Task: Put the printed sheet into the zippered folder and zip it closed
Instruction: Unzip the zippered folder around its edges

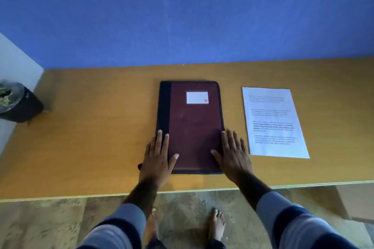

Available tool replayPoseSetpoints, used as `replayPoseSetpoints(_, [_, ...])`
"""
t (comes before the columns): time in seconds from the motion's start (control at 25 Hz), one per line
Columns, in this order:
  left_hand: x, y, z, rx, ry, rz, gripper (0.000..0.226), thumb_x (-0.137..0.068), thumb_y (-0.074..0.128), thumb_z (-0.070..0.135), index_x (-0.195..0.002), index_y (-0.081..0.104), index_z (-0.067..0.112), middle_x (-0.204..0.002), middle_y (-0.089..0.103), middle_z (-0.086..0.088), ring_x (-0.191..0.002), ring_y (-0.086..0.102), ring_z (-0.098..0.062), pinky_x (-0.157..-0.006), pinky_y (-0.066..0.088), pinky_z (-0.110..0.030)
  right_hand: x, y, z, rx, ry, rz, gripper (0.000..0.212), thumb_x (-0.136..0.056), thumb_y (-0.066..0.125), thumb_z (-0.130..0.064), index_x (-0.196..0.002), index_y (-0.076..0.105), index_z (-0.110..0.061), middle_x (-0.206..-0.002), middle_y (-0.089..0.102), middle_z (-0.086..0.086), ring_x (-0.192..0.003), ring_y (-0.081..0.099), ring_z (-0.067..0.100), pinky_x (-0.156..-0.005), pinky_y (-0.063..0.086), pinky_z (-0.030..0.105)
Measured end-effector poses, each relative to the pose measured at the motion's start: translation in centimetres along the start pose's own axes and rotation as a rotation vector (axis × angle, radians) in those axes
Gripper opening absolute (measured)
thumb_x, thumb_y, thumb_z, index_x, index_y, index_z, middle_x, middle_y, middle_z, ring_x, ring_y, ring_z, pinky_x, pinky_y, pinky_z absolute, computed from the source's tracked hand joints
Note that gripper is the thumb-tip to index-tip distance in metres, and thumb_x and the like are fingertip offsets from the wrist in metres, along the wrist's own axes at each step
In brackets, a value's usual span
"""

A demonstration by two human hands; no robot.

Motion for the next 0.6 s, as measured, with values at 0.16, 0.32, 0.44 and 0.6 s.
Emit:
replayPoseSetpoints(0.16, [0.2,0.6,0.0,-0.014,-0.039,0.03,0.079,-0.101,0.014,0.065,-0.162,-0.006,0.019,-0.17,-0.017,-0.006,-0.157,-0.007,-0.027,-0.127,0.009,-0.045,0.8,1.2,0.3,-0.001,-0.026,0.022,0.085,-0.098,0.015,-0.069,-0.162,-0.001,-0.014,-0.17,0.002,0.007,-0.157,-0.002,0.026,-0.127,0.004,0.046])
replayPoseSetpoints(0.32, [0.2,0.8,-0.2,-0.011,-0.065,0.024,0.078,-0.102,0.019,0.064,-0.162,-0.007,0.021,-0.17,-0.018,-0.003,-0.157,-0.008,-0.024,-0.127,0.01,-0.042,0.5,1.4,0.4,-0.001,-0.05,0.013,0.085,-0.099,0.015,-0.069,-0.162,-0.003,-0.015,-0.17,-0.001,0.006,-0.157,-0.004,0.025,-0.127,0.002,0.046])
replayPoseSetpoints(0.44, [0.6,0.8,0.1,-0.001,-0.072,0.027,0.078,-0.102,0.019,0.064,-0.162,-0.008,0.022,-0.17,-0.019,-0.002,-0.157,-0.01,-0.024,-0.127,0.009,-0.041,0.6,1.4,0.7,0.011,-0.055,0.012,0.085,-0.098,0.018,-0.07,-0.162,0.004,-0.014,-0.169,0.007,0.007,-0.157,0.002,0.026,-0.127,0.007,0.049])
replayPoseSetpoints(0.6, [0.9,0.7,0.0,0.029,-0.052,0.024,0.079,-0.102,0.019,0.064,-0.163,-0.001,0.018,-0.171,-0.014,-0.004,-0.158,-0.006,-0.025,-0.127,0.01,-0.041,0.7,1.4,0.9,0.039,-0.039,-0.007,0.086,-0.098,0.017,-0.071,-0.162,0.01,-0.015,-0.169,0.013,0.008,-0.157,0.008,0.027,-0.125,0.014,0.053])
Point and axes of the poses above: each hand's wrist, its own x-axis away from the middle knuckle, its own y-axis out of the palm, z = x × y, the point moved 9 cm from there along -x, towards the middle knuckle
